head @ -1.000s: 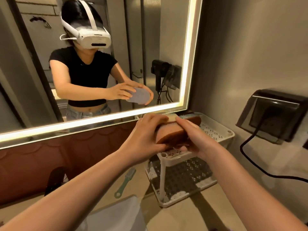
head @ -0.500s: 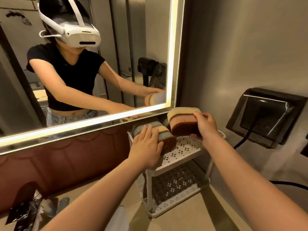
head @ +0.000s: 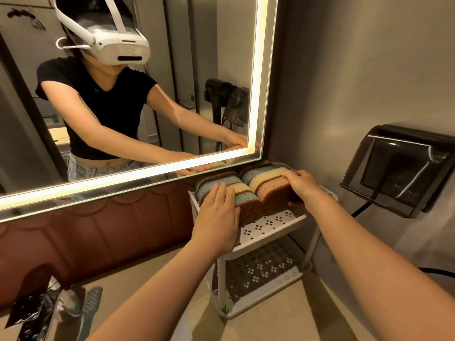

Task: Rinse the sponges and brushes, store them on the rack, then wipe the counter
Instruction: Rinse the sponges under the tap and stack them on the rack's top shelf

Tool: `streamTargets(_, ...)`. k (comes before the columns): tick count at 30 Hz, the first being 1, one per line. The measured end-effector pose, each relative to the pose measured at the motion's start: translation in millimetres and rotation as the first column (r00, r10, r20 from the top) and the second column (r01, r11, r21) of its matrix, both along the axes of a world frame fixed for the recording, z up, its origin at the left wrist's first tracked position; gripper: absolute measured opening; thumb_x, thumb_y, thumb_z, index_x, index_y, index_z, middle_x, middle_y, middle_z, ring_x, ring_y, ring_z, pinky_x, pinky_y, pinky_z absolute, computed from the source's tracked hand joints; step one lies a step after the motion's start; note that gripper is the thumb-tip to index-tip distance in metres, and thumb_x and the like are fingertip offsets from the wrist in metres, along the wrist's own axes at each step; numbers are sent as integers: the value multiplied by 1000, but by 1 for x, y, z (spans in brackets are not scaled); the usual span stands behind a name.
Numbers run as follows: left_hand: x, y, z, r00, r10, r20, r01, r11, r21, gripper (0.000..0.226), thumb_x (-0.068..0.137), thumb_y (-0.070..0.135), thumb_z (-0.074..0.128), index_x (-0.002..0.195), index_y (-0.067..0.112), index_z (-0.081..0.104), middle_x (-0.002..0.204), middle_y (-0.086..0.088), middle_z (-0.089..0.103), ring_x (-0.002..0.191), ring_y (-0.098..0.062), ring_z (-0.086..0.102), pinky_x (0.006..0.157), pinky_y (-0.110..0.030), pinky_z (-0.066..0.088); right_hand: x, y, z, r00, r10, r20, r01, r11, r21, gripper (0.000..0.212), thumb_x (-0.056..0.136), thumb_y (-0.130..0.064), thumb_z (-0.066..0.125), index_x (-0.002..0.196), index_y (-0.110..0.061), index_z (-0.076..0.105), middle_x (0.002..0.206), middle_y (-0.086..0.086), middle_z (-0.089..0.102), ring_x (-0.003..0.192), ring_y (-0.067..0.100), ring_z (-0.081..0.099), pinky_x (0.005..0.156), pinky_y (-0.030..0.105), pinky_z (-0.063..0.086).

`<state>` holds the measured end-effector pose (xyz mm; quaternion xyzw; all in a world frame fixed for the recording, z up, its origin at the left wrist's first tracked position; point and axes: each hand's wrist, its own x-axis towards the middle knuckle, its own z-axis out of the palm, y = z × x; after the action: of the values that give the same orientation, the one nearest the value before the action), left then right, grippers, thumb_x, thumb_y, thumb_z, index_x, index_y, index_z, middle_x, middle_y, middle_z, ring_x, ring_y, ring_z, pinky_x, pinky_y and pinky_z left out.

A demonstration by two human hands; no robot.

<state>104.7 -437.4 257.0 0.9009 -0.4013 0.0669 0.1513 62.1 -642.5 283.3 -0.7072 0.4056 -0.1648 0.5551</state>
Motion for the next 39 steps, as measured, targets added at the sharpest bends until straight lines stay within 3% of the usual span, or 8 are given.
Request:
streamTargets(7,-3,2,0,1000,4,-2,-4,1000,-10,55,102,33,22,150,13,5,159,-8,2,147,-22,-3,118,-31,-1,6,-4,-10,1000,16,-13,-16,1000,11,46,90,-47,51,119,-12,48,113,12,52,97,27,53,62,34,54)
streamTargets(11,-5,2,-1,1000,7,-15,-7,1000,-7,55,102,33,22,150,13,4,159,-8,1,147,-21,-4,118,-31,-1,11,-4,-18,999,-10,-32,7,995,-102,56,86,-55,48,123,-13,50,121,11,57,105,29,55,83,39,50)
streamTargets(14,-5,3,-1,1000,7,-23,-7,1000,-10,55,101,32,22,150,13,4,159,-8,1,147,-21,-4,118,-31,-1,7,-6,-21,984,-26,-179,-30,952,-304,61,84,-66,36,118,-20,57,118,9,58,112,30,50,97,42,43)
streamTargets(21,-4,2,3,999,7,-38,-6,999,32,55,101,33,25,149,13,7,159,-8,4,147,-23,-2,118,-33,2,8,-7,-17,980,-26,-199,-39,948,-316,62,81,-66,45,120,-19,57,122,10,59,115,33,50,99,45,43)
streamTargets(26,2,4,20,993,-15,-119,19,999,33,54,99,37,34,146,14,21,156,-8,17,144,-23,12,116,-36,16,3,0,-3,969,-55,-241,-74,865,-496,74,80,-61,55,138,-19,39,138,12,45,129,36,34,104,48,36)
streamTargets(30,-6,11,25,993,6,-114,-3,1000,30,62,98,41,33,150,18,10,159,-7,0,147,-22,-3,118,-40,9,4,15,2,949,-38,-312,-149,818,-555,85,76,-60,61,143,-18,30,145,13,37,134,35,30,107,46,30)
streamTargets(34,-14,20,28,988,-6,-157,9,1000,22,60,97,43,34,149,19,15,159,-6,2,147,-21,-3,118,-42,9,5,27,7,944,-91,-318,-115,811,-573,81,77,-56,62,141,-18,32,144,13,38,133,35,32,105,46,31)
streamTargets(39,-21,44,30,982,-6,-190,11,1000,26,59,97,41,35,148,19,18,159,-6,5,147,-22,-1,117,-42,10,3,47,16,951,-130,-280,-127,663,-738,70,80,-50,63,137,-18,38,138,13,43,126,34,38,100,44,34)
